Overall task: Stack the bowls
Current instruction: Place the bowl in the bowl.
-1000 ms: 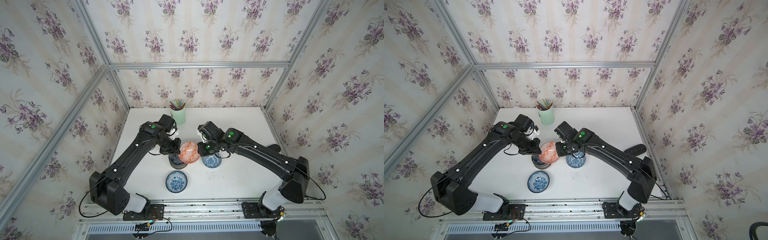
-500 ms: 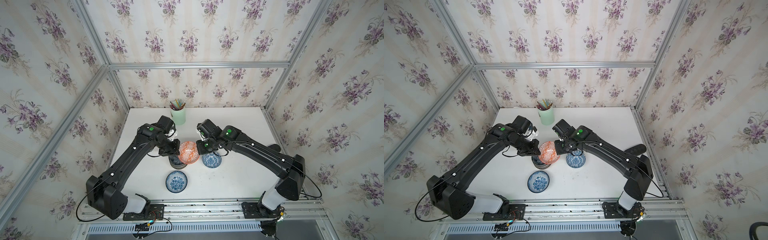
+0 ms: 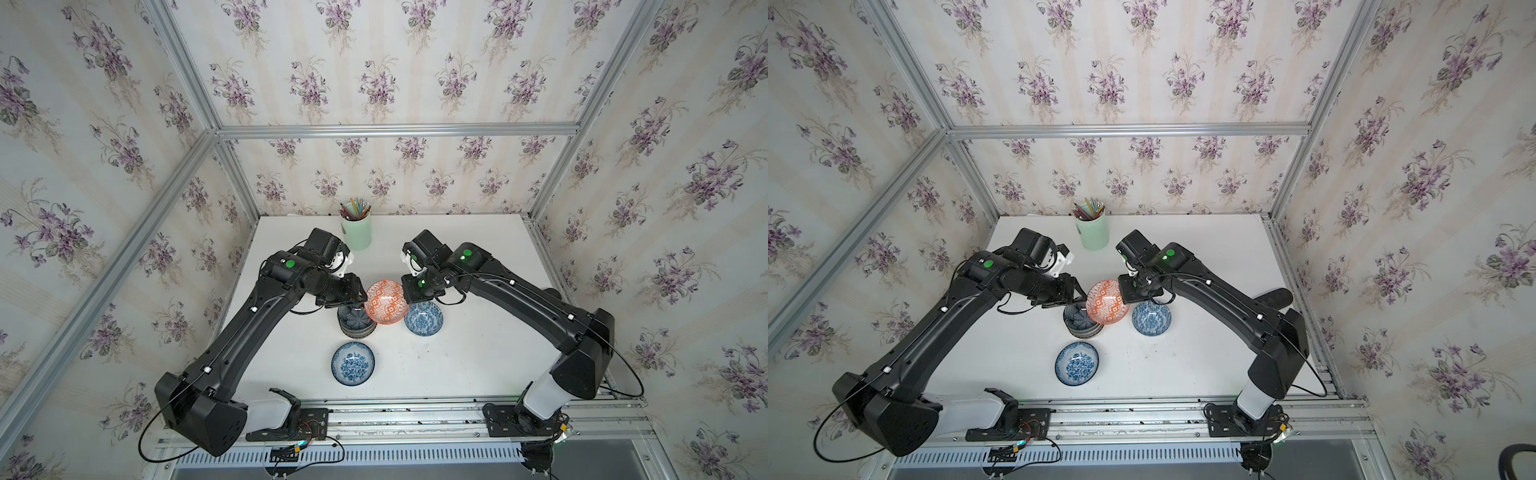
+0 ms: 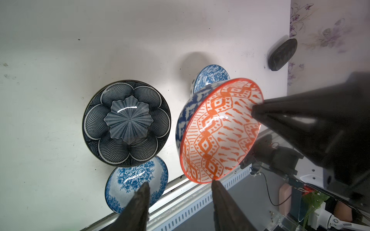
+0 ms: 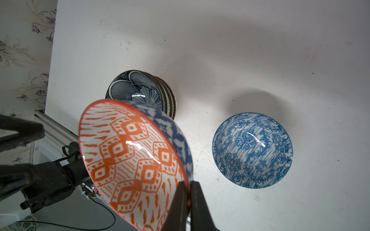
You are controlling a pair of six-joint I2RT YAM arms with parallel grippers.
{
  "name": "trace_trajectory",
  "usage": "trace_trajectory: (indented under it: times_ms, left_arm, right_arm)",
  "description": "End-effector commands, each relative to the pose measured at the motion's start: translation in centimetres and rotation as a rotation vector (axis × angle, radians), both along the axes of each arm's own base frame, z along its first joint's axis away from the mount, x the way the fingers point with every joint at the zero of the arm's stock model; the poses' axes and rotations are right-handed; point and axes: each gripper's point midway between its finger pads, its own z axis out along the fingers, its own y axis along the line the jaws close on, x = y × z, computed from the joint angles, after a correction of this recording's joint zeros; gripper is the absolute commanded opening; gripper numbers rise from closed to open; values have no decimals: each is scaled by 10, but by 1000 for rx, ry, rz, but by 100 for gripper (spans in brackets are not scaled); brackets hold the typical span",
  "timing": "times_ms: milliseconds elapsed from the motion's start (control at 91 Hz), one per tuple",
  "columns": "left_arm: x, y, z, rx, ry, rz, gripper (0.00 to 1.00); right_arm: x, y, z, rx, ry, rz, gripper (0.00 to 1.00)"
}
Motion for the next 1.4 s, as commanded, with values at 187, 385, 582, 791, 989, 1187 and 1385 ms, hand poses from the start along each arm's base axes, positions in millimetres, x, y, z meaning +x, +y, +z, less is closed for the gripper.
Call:
trace_trajectory:
  times_ms: [187,385,582,791,989,1187,1385]
  left_arm:
    - [2,40,6,124,-163,111,52]
    - [-7,65,-7,191,-216,172,52]
    - [-18,78,-23,222,-237,191,52]
    - [-26,86,-37,241,-246,198,52]
    - [-28,87,-35,224,-270,203,52]
    - [-29,84,-33,199,-287,197,52]
    - [-29,82,-33,191,-290,193,53]
  right_arm:
    - [11,-31,-4,33,61,-54,0]
    - [16,-51,-19,30,100,-94,0]
    - [19,-66,-38,61,151,-134,0]
    - [18,-73,-59,81,197,-165,0]
    - [23,-87,-75,99,213,-220,0]
    - [22,-97,-87,119,220,-253,0]
    - [20,-100,-94,122,225,-271,0]
